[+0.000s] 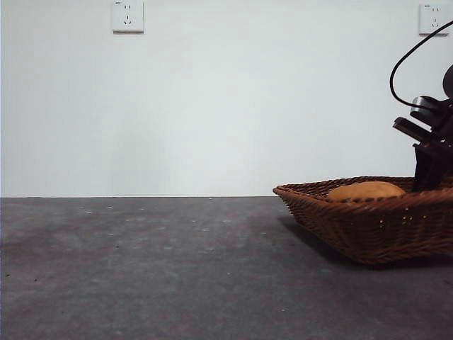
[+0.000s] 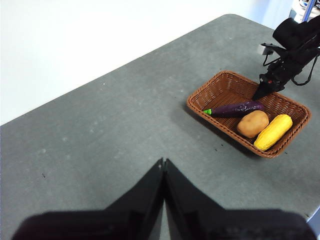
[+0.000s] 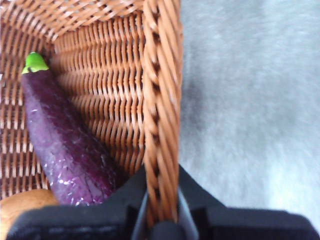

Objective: Help me put the vegetables on the table into the basket

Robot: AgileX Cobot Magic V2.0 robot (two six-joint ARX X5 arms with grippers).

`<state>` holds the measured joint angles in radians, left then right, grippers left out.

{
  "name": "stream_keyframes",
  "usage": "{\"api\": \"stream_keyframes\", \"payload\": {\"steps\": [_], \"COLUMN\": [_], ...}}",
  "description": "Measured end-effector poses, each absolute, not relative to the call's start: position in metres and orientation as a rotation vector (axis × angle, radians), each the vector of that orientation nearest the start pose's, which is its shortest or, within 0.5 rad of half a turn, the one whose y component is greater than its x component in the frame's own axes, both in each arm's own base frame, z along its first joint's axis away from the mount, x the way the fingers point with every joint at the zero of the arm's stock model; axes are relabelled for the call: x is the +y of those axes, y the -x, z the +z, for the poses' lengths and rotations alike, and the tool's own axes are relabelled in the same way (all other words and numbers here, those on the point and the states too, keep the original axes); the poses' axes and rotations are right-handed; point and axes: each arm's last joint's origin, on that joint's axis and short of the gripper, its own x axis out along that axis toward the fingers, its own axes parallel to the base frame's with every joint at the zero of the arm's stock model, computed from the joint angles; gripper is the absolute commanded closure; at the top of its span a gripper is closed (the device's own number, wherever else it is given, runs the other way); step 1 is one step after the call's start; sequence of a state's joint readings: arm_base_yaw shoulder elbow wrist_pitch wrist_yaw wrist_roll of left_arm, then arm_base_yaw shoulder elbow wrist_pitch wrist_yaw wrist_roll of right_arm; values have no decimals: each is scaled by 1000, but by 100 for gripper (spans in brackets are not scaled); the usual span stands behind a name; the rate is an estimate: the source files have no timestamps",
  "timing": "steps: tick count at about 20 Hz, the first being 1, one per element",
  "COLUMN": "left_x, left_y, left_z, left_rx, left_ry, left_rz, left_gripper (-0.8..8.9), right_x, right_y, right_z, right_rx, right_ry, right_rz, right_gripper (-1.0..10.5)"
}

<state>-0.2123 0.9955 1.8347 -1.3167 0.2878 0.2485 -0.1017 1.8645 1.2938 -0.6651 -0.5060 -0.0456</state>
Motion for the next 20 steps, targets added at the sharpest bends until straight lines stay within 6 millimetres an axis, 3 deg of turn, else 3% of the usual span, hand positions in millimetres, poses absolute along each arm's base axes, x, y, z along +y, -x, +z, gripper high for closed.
{"api": "stream_keyframes", "payload": {"steps": [7,13,16,18,20], "left_x": [-27,-28,-28,-28,-29], "left_y": [-87,-89,-91,-93,-94], "left_z": [502,501,501,501,501], "left_rx": [447,453,457,461,464], "left_ry": [-213,-212,-212,-211,-211], "left_rz": [-548,-549,-549,-549,-550], "left_gripper": [821,821,821,821,821], "right_x": [-22,-21,-12,-8,-4], "right_y": [-366,-359,-359,-359,-353], "right_z": [162,156,157,156,151], "right_rx": [1183,1160,1164,1160,1201], "right_ry": [-356,-388,-371,-363,-366], "right_rz": [396,406,424,434,426], "right_gripper": [959,958,957,779,748]}}
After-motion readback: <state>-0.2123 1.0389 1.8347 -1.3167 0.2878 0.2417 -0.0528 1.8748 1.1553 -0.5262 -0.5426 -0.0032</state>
